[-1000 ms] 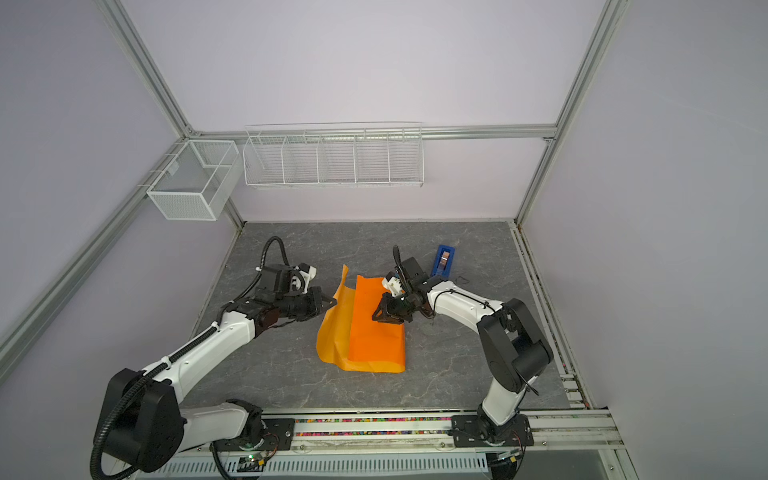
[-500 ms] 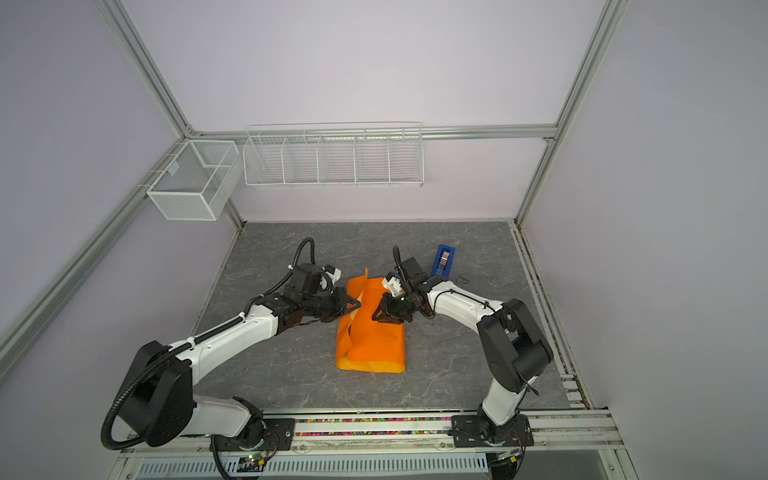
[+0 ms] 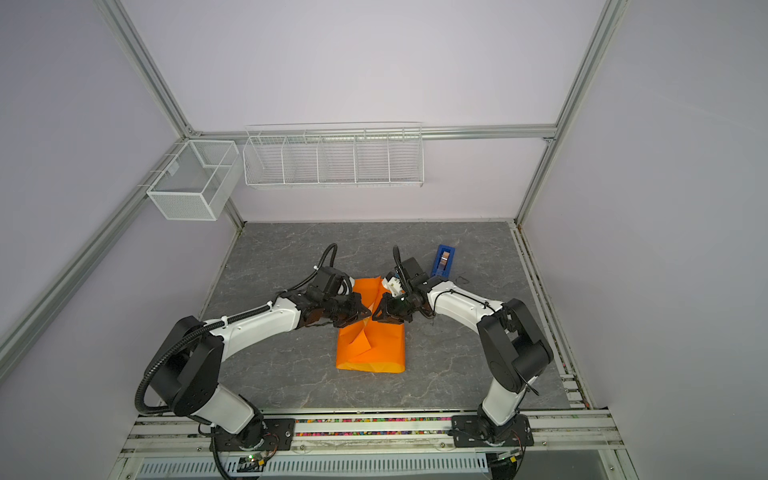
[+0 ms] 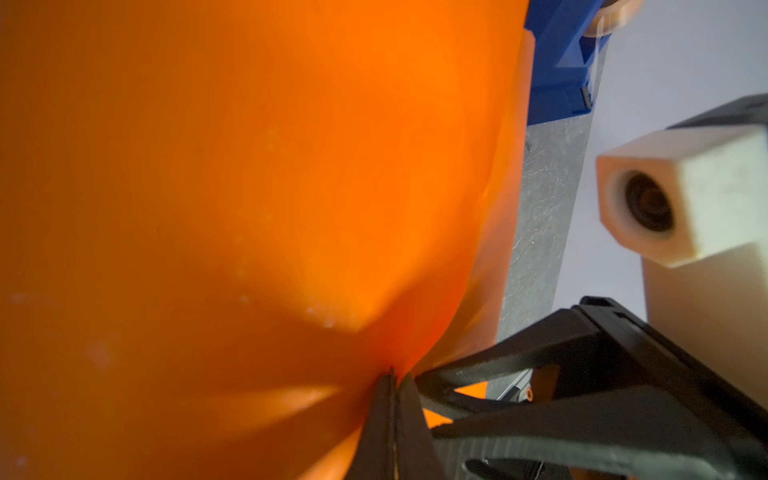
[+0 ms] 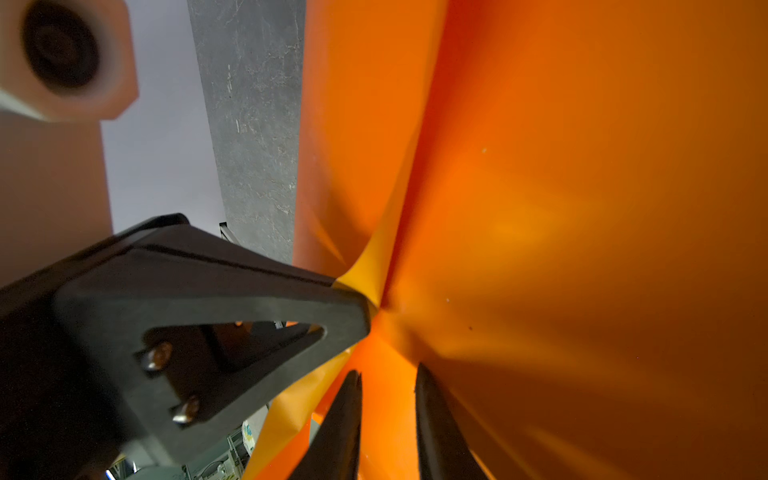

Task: Wrap the gift box in paper
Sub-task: 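Press the left-held flap onto the right-held flap atop the box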

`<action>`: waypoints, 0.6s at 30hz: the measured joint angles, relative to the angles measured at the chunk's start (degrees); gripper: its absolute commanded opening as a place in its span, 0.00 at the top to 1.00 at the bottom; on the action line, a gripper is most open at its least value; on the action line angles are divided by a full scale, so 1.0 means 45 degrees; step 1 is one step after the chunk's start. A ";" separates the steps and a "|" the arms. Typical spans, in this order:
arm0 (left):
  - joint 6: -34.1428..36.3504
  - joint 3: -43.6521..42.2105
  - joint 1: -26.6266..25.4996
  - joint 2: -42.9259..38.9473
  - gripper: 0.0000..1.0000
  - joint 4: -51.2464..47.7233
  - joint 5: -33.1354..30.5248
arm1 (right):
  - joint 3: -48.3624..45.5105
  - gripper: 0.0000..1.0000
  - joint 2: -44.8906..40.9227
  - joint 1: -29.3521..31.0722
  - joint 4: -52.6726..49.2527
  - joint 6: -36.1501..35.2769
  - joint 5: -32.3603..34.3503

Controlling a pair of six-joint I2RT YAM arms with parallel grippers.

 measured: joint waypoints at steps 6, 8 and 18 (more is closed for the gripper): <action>0.0044 0.0262 -0.0015 0.0155 0.99 -0.0379 -0.0078 | 0.0117 0.69 -0.0063 0.0000 -0.0214 -0.0034 0.0053; 0.0092 0.0359 -0.0019 0.0199 0.99 -0.0525 -0.0126 | 0.0141 0.66 -0.0262 -0.0024 -0.0578 -0.0078 0.0199; 0.0141 0.0505 -0.0024 0.0316 0.99 -0.0680 -0.0097 | 0.0549 0.57 -0.2380 -0.1569 -0.3109 -0.1404 0.1846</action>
